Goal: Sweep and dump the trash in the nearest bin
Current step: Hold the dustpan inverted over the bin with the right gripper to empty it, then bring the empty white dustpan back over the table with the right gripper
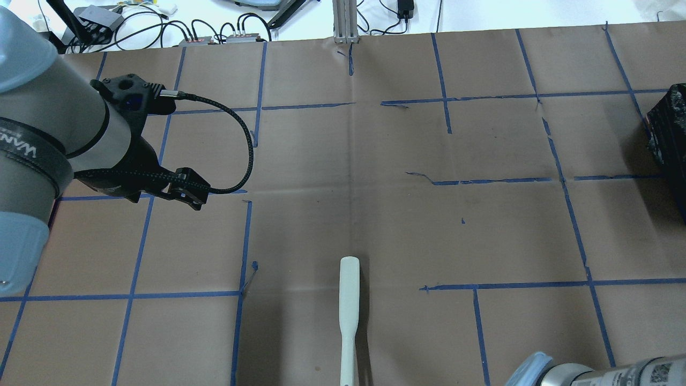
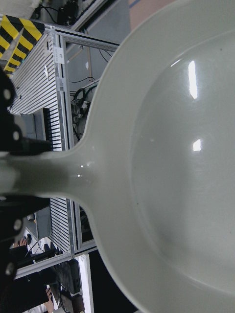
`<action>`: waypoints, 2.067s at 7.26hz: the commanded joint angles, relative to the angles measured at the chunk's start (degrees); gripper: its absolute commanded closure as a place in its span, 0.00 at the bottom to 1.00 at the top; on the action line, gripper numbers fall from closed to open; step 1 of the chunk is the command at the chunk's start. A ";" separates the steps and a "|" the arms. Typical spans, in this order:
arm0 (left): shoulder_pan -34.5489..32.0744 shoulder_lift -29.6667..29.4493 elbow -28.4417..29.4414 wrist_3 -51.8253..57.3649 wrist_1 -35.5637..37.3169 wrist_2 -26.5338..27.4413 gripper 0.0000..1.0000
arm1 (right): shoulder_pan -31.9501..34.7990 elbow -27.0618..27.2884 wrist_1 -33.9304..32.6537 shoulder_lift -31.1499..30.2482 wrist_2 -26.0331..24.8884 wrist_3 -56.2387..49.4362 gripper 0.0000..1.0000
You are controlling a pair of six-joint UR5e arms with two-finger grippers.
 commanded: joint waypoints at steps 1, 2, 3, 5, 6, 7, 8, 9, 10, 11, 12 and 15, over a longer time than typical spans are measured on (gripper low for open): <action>-0.03 -0.06 -0.18 -0.55 -0.07 -1.40 0.00 | 1.22 9.21 0.90 -7.48 7.31 9.73 0.98; -0.03 0.28 -0.26 -0.55 -0.07 -1.23 0.00 | 1.22 11.86 3.60 -9.60 11.70 16.13 0.98; -0.03 -0.06 -0.26 -0.55 -0.07 -1.23 0.00 | 1.31 12.50 7.89 -10.05 14.53 23.16 0.98; 0.06 -0.32 -0.18 -2.12 0.02 -1.06 0.00 | 3.93 12.59 13.10 -9.97 19.90 36.16 0.98; 0.06 -0.50 -0.18 -2.48 0.02 -1.32 0.00 | 7.78 12.42 15.47 -10.06 19.66 44.50 0.98; 0.06 -0.68 -0.09 -2.48 0.10 -1.23 0.00 | 11.82 12.42 17.32 -9.97 19.65 53.72 0.98; -0.03 -0.77 0.52 -2.40 2.71 -1.40 0.00 | 15.34 12.24 19.87 -9.97 19.91 61.03 0.98; -0.03 -0.68 0.96 -2.22 3.44 -1.41 0.00 | 18.16 12.24 20.33 -9.53 21.05 66.94 0.98; -0.03 -0.59 1.31 -2.22 3.53 -1.41 0.00 | 20.62 12.24 20.59 -9.27 22.89 73.70 0.98; -0.12 -0.76 2.54 -2.22 3.62 -1.58 0.01 | 22.65 12.24 24.16 -8.83 25.08 81.94 0.98; -0.12 -1.03 3.16 -2.13 3.71 -1.49 0.01 | 24.67 12.24 25.42 -8.30 26.41 89.68 0.98; -1.08 -5.95 8.43 -4.22 2.14 -1.23 0.00 | 36.51 11.72 25.34 -5.85 27.74 113.16 0.98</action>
